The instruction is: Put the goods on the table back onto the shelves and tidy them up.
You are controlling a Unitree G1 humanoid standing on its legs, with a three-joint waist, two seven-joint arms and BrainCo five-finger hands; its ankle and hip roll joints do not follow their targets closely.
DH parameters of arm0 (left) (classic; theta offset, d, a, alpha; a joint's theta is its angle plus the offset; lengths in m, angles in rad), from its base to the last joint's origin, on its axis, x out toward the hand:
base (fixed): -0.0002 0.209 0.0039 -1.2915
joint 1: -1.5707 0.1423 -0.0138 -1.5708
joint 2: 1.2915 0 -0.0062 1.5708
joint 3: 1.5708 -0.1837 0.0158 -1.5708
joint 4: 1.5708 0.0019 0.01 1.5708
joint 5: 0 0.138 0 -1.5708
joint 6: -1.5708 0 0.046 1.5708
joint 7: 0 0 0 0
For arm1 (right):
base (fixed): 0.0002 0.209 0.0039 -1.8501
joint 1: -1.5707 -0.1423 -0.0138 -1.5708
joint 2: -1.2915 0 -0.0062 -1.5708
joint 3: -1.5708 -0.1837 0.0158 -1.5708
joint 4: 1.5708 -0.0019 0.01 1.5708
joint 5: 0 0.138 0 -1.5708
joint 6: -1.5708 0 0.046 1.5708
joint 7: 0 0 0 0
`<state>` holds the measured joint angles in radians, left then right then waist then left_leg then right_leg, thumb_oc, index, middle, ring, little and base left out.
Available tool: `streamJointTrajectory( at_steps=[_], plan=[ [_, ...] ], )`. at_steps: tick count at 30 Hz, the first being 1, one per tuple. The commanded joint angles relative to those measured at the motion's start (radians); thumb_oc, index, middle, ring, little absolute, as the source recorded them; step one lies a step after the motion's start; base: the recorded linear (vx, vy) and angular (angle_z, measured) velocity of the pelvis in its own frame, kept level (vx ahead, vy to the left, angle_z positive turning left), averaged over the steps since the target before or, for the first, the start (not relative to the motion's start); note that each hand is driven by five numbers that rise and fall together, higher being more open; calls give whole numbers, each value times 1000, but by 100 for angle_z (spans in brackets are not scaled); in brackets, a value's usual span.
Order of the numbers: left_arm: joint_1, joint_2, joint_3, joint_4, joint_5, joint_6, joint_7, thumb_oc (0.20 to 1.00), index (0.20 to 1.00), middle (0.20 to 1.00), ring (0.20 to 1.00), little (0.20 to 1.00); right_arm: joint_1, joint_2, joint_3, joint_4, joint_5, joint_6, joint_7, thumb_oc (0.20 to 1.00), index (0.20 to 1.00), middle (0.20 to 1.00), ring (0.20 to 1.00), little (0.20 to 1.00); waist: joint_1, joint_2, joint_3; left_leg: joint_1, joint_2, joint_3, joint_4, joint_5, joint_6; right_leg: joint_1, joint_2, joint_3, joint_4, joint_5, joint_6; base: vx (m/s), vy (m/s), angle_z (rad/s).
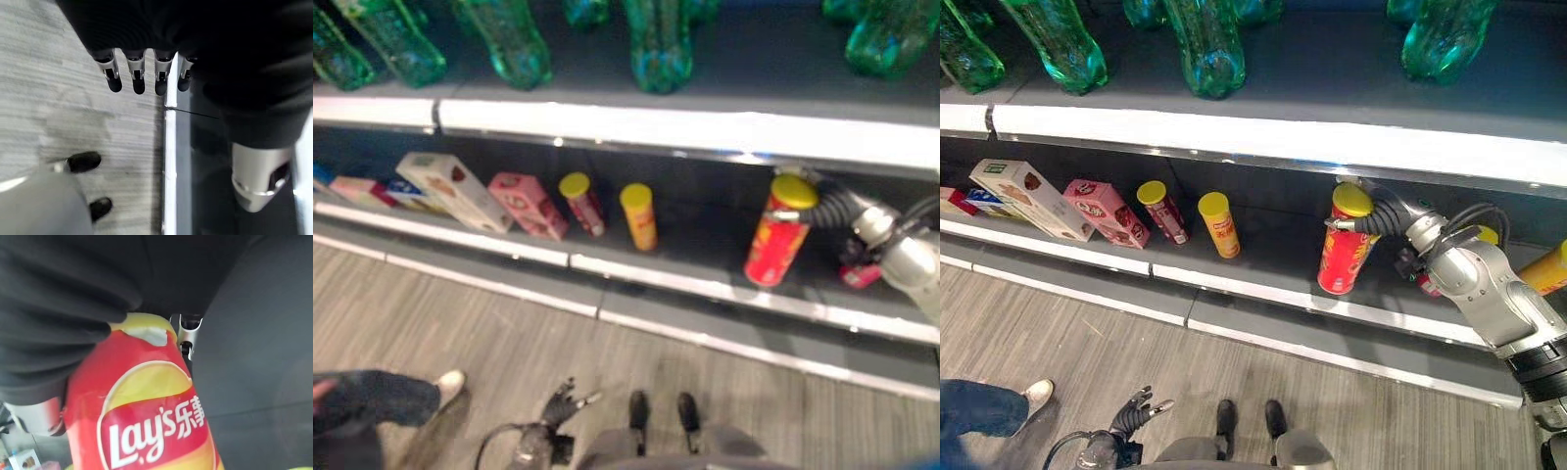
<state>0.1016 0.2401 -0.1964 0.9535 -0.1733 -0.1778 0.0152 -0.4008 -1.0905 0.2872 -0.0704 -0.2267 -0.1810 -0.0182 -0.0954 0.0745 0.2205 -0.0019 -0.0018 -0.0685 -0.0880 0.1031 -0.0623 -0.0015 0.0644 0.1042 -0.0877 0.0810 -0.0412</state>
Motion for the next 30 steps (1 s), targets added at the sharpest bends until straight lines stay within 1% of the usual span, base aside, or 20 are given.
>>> streamJointTrajectory(
  at_steps=[1, 7, 10, 12, 14, 16, 17, 18, 19, 20, 22, 25, 28, 30],
  plan=[
    [-13, 61, -12, 37, 36, -19, 26, 1000, 1000, 1000, 1000, 1000, -136, 80, 22, -11, -9, -31, -43, 200, 200, 200, 200, 200, 61, -51, -20, -11, -29, 50, 101, -183, 24, -59, -158, 15, 33, -34, 200, -40, 79, -15],
    [-19, 62, -15, 37, 42, -20, 34, 1000, 1000, 1000, 1000, 1000, -186, 106, 75, -18, -22, -30, -40, 200, 200, 200, 200, 200, 66, -68, -7, -31, -41, 76, 108, -192, 37, -99, -167, 43, 29, -5, 225, -49, 75, -13],
    [-36, 75, -22, 34, 45, -23, 43, 1000, 1000, 1000, 1000, 1000, -264, 128, 131, -10, -40, -31, -48, 200, 200, 200, 200, 200, 72, -82, 25, -63, -43, 100, 128, -198, 47, -152, -172, 47, 66, 4, 242, -137, 54, -35],
    [-55, 92, -25, 29, 45, -22, 41, 1000, 1000, 1000, 1000, 1000, -288, 125, 142, -5, -54, -25, -53, 200, 200, 200, 200, 200, 73, -86, 51, -102, -37, 97, 171, -205, 47, -186, -172, 76, 124, 0, 251, -157, -26, -28],
    [-75, 114, -24, 17, 38, -23, 42, 1000, 1000, 1000, 1000, 1000, -316, 130, 142, 3, -72, -20, -68, 200, 200, 200, 200, 200, 82, -81, 78, -139, -25, 94, 222, -216, 44, -201, -184, 83, 173, -15, 239, -173, -72, 0],
    [-98, 140, -25, -3, 34, -27, 51, 1000, 1000, 1000, 1000, 1000, -350, 120, 138, 8, -85, -22, -97, 200, 200, 200, 200, 200, 91, -73, 102, -198, -11, 84, 278, -229, 31, -197, -214, 72, 191, -30, 222, -201, -126, 12],
    [-108, 145, -32, -14, 29, -30, 50, 1000, 1000, 1000, 1000, 1000, -365, 107, 134, 10, -96, -23, -109, 200, 200, 200, 200, 200, 96, -75, 111, -219, -21, 78, 309, -241, 29, -193, -225, 67, 185, -37, 213, -158, -78, 23],
    [-113, 152, -37, -24, 22, -34, 53, 1000, 1000, 1000, 1000, 1000, -381, 105, 126, 14, -107, -15, -122, 200, 200, 200, 200, 200, 101, -78, 120, -240, -26, 78, 340, -251, 26, -199, -235, 56, 186, -44, 213, -126, -42, 30],
    [-118, 156, -37, -31, 13, -33, 55, 1000, 1000, 1000, 1000, 1000, -403, 110, 130, 24, -119, -15, -134, 200, 200, 200, 200, 200, 107, -79, 127, -258, -23, 82, 361, -256, 25, -216, -236, 43, 201, -47, 215, -98, -45, 24],
    [-119, 156, -36, -38, 3, -33, 56, 1000, 1000, 1000, 1000, 1000, -416, 114, 133, 35, -124, -10, -147, 200, 200, 200, 200, 200, 108, -81, 128, -275, -25, 76, 378, -261, 26, -238, -227, 44, 219, -49, 214, -51, -48, 15],
    [-121, 152, -43, -43, -2, -33, 58, 1000, 1000, 1000, 1000, 1000, -429, 117, 122, 46, -140, -2, -163, 200, 200, 200, 200, 200, 111, -78, 128, -286, -32, 64, 388, -263, 28, -252, -220, 39, 228, -55, 211, -17, -38, 13],
    [-123, 141, -51, -58, -14, -30, 59, 1000, 1000, 1000, 1000, 1000, -420, 122, 108, 44, -158, 9, -185, 200, 200, 200, 200, 200, 104, -73, 127, -284, -38, 45, 377, -259, 27, -256, -215, 28, 234, -64, 208, -10, -44, 21],
    [-114, 135, -55, -66, -14, -29, 56, 1000, 1000, 1000, 1000, 1000, -397, 126, 90, 21, -160, 13, -184, 200, 200, 200, 200, 200, 99, -70, 123, -274, -38, 40, 362, -254, 27, -249, -216, 21, 229, -68, 204, 10, -36, 21],
    [-97, 126, -57, -64, 4, -23, 49, 1000, 1000, 1000, 1000, 1000, -348, 131, 59, -25, -167, 7, -175, 200, 200, 200, 200, 200, 93, -67, 118, -262, -37, 40, 352, -253, 28, -241, -215, 14, 228, -75, 202, 9, -13, 10]
  ],
)
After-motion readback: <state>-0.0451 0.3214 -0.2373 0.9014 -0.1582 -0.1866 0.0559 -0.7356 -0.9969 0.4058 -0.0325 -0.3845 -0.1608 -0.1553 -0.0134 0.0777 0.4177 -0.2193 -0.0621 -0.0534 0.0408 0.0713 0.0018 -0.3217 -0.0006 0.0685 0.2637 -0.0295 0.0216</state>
